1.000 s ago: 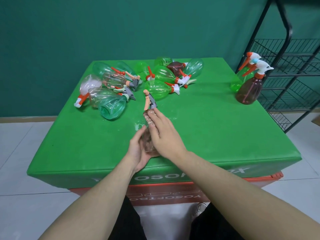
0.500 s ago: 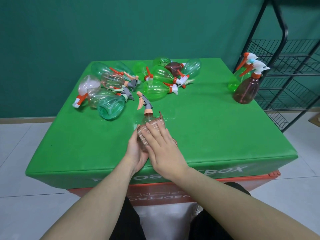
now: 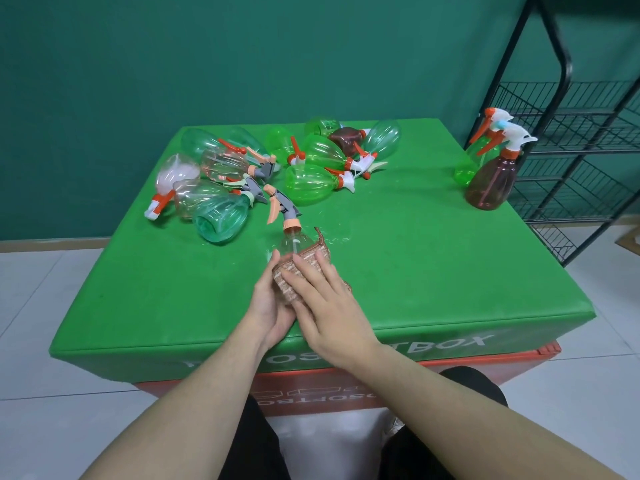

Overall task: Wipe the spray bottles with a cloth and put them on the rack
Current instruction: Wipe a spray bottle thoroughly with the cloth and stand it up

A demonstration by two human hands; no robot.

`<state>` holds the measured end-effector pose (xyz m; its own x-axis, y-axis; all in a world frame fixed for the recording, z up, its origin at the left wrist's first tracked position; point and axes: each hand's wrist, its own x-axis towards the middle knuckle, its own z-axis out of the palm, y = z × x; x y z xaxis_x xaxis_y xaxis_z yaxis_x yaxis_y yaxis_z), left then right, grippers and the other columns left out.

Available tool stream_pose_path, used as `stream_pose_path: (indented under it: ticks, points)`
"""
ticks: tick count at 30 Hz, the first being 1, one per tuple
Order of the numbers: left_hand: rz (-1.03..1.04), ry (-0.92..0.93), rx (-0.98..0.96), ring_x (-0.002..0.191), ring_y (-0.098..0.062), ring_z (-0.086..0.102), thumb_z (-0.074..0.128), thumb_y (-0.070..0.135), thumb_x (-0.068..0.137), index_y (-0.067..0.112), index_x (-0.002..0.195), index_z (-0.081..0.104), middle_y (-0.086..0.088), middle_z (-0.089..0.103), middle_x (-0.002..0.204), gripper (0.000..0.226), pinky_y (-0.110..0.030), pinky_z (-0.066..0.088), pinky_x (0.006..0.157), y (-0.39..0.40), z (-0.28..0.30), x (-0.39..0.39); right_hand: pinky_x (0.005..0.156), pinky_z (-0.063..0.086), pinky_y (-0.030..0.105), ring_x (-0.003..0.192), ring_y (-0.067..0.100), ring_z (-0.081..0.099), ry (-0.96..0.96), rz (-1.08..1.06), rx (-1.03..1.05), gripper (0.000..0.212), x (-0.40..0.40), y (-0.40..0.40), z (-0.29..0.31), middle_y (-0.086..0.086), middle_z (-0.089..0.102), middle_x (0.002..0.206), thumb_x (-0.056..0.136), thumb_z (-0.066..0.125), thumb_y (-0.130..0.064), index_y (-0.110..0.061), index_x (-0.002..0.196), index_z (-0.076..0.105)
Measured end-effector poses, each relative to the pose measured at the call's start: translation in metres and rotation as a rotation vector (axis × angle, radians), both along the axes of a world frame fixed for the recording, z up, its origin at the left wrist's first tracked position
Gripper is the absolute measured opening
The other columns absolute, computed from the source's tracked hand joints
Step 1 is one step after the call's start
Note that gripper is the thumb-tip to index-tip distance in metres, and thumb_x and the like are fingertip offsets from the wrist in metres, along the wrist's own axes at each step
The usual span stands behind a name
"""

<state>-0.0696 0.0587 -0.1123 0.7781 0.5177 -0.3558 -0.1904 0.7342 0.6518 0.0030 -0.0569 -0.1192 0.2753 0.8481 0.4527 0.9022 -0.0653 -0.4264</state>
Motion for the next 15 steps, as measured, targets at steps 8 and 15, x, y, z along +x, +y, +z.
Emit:
stream_pose_path:
  ticks: [8,15]
  points:
    - [0.005,0.040,0.060,0.101,-0.019,0.074,0.041,0.043,0.107,0.017,0.127,0.069,-0.008,0.075,0.118,0.043,-0.036,0.063,0.077,0.002,-0.001,0.002,0.125,0.019,0.049,0.155,0.027,0.016,0.068,-0.055,-0.089,0.053,0.014,0.032,0.026,0.003,0.032,0.164,0.102,0.032,-0.037,-0.020,0.151,0.047]
    - [0.011,0.067,0.052,0.117,-0.034,0.066,0.046,0.051,0.102,0.014,0.138,0.063,-0.016,0.068,0.133,0.053,-0.058,0.056,0.092,0.003,-0.002,0.000,0.126,0.018,0.038,0.153,0.021,0.022,0.319,-0.131,-0.157,0.050,0.016,0.049,0.050,0.000,0.018,0.169,0.108,0.036,-0.035,-0.026,0.157,0.035]
